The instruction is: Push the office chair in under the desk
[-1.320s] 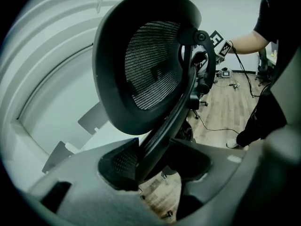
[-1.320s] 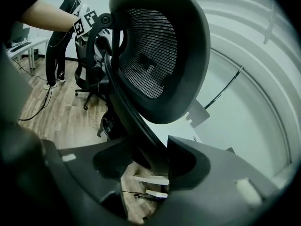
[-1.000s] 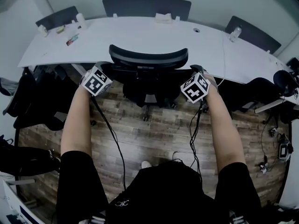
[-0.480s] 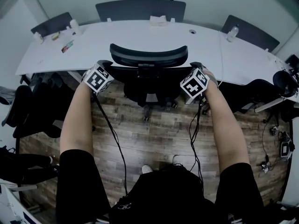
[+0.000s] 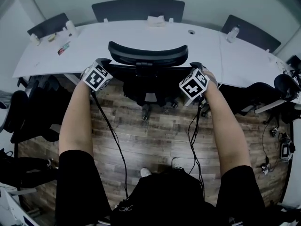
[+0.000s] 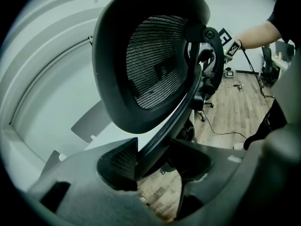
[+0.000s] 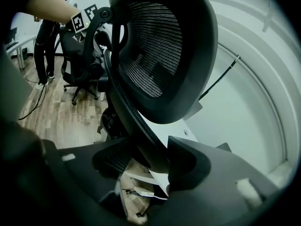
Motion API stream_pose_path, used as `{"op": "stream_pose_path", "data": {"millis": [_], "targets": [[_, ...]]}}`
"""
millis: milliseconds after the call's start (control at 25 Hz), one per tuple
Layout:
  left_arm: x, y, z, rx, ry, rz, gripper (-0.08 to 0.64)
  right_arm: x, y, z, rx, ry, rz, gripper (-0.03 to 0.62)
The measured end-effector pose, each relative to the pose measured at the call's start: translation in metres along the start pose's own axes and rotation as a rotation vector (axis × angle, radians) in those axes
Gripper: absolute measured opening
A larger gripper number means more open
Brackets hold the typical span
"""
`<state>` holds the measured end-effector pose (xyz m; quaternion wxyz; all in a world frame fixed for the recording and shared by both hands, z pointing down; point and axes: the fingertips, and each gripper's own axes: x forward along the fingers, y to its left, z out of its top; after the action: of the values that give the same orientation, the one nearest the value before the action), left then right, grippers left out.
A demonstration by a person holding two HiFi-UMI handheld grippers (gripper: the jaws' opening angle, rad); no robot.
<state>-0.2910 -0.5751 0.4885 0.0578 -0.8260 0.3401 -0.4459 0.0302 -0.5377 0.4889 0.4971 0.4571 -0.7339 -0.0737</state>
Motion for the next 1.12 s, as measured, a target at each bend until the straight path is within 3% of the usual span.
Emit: {"op": "stream_pose_path", "data": {"millis": [240, 440, 520, 640, 840, 1000, 1120], "targets": [[0.002, 0.001, 0.000, -0.002, -0.011, -0.003, 0.199, 0.003, -0.001, 0.000, 0.000, 0.000, 0.001, 0.238], [0.000, 0.001, -0.002, 0.006, 0.012, 0.046, 0.212, 0.002, 0.000, 0.000, -0.003, 0.026, 0.016, 0.238], [-0.010, 0.002, 0.000, -0.054, -0.020, 0.102, 0.255, 0.001, 0.000, 0.001, -0.003, 0.027, 0.022, 0.239], [-0.039, -0.007, 0.016, -0.148, -0.185, 0.197, 0.253, 0.002, -0.001, 0.003, -0.009, 0.017, 0.016, 0.239], [-0.099, -0.055, 0.031, -0.408, -0.416, 0.290, 0.163, 0.001, -0.001, -0.002, -0.023, -0.045, -0.004, 0.239], [-0.135, -0.102, 0.035, -0.624, -0.530, 0.292, 0.147, -0.016, 0.005, 0.003, -0.041, -0.176, -0.085, 0.241], [-0.159, -0.129, 0.038, -0.713, -0.579, 0.329, 0.139, -0.060, 0.021, 0.017, 0.049, -0.350, -0.139, 0.220]]}}
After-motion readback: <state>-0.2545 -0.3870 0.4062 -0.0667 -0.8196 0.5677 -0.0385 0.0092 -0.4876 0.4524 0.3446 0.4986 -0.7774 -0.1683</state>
